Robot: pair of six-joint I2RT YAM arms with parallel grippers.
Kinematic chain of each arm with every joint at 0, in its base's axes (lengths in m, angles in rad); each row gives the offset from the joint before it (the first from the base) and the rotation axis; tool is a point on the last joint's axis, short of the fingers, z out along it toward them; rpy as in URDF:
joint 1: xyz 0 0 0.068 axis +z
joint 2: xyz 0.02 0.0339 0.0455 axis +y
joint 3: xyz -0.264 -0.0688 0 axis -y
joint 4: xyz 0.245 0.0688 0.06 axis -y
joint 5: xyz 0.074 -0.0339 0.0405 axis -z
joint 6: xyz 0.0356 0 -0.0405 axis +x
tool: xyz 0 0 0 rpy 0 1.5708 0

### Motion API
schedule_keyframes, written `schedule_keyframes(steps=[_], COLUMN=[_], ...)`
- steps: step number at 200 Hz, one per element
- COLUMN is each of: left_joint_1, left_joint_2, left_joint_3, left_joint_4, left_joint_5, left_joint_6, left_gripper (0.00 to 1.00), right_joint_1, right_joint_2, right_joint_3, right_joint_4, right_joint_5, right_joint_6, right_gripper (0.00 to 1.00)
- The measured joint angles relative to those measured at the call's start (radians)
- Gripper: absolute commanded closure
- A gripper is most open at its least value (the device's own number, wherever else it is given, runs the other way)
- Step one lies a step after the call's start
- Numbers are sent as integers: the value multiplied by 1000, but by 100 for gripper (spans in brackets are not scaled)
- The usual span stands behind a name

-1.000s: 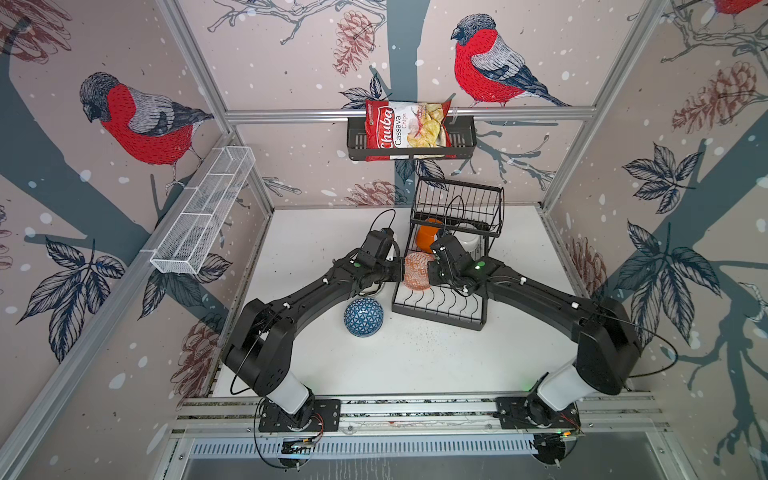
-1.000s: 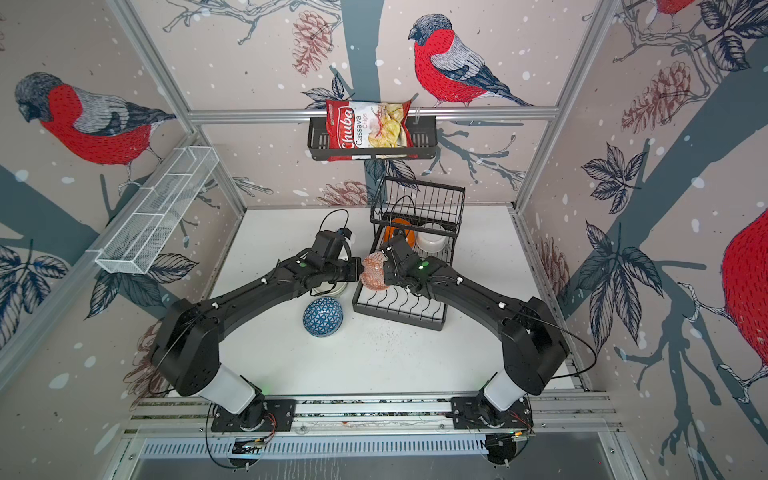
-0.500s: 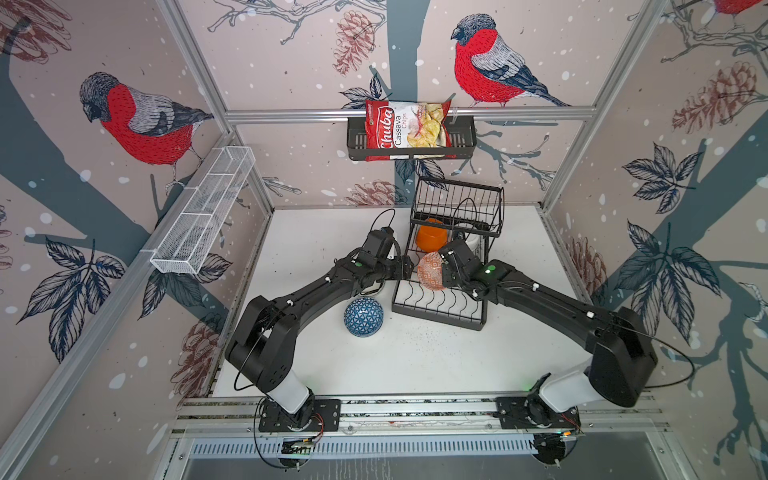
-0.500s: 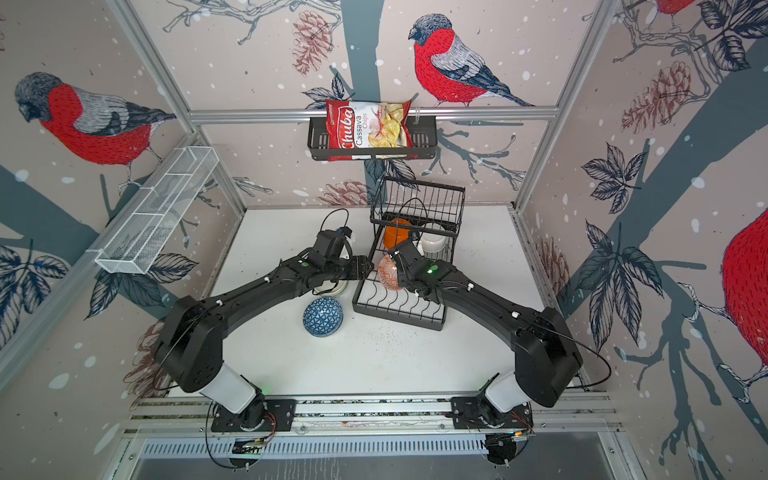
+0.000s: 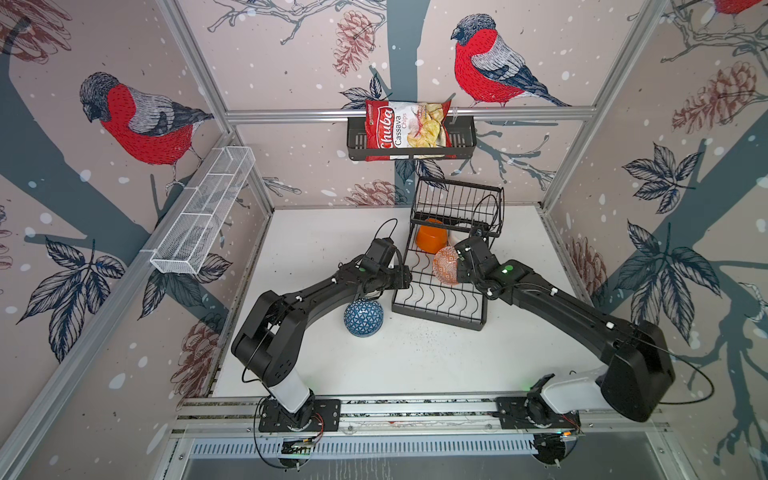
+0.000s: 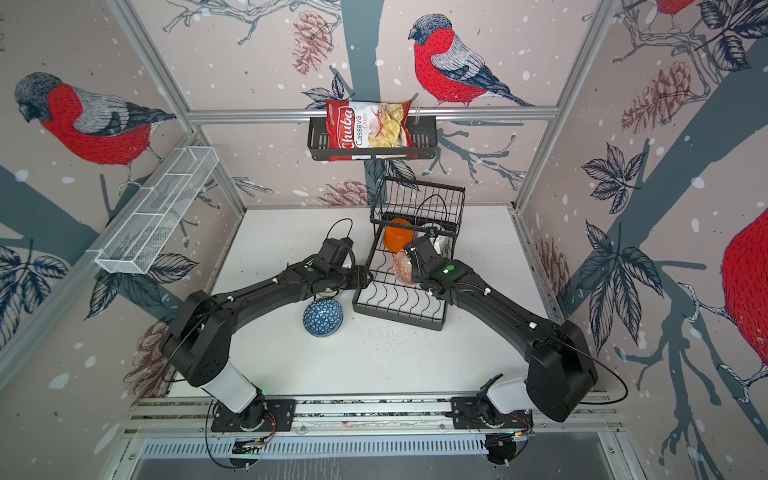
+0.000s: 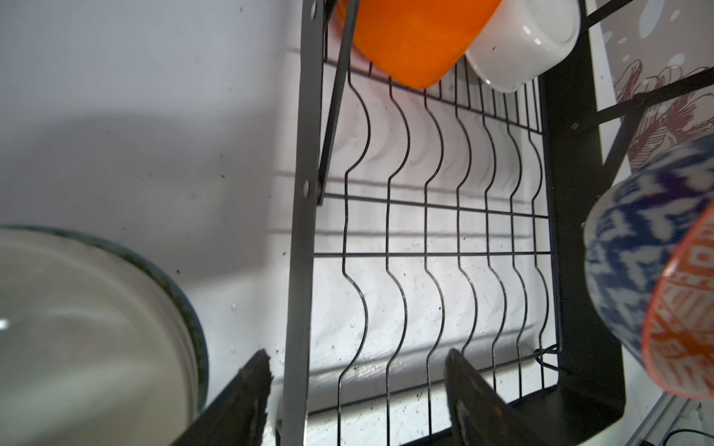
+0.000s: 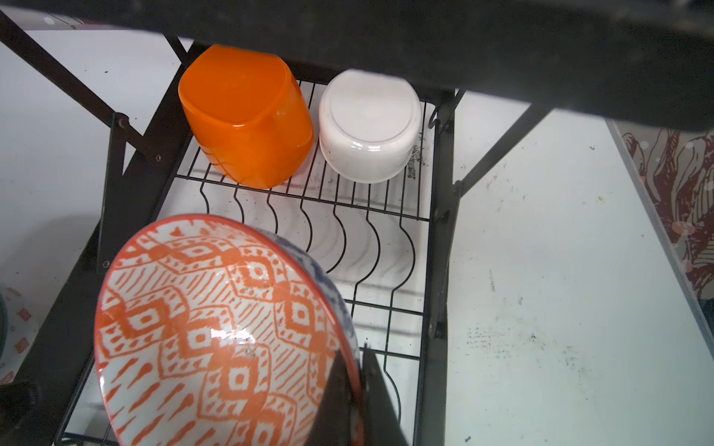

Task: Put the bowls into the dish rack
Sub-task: 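Open the left gripper and withdraw it while right gripper holds the bowl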

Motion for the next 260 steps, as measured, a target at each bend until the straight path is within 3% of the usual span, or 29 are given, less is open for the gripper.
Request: schedule_keyframes(steps=[120,260], left_joint_1=[-126,-197], left_joint_2=[31,70], left_joint_3=[2,29], left_joint_4=[-1,26], left_joint_5=[-27,51], left_joint_6=[-35,-46], left_gripper=[30,29], right_joint_1=[-8,-13], right_joint_2=[24,63], right_joint_3=[-1,-36], right_joint_4=[-8,-83], right_joint_5=[16,319], right_joint_6=[-24,33], right_gripper=[100,100])
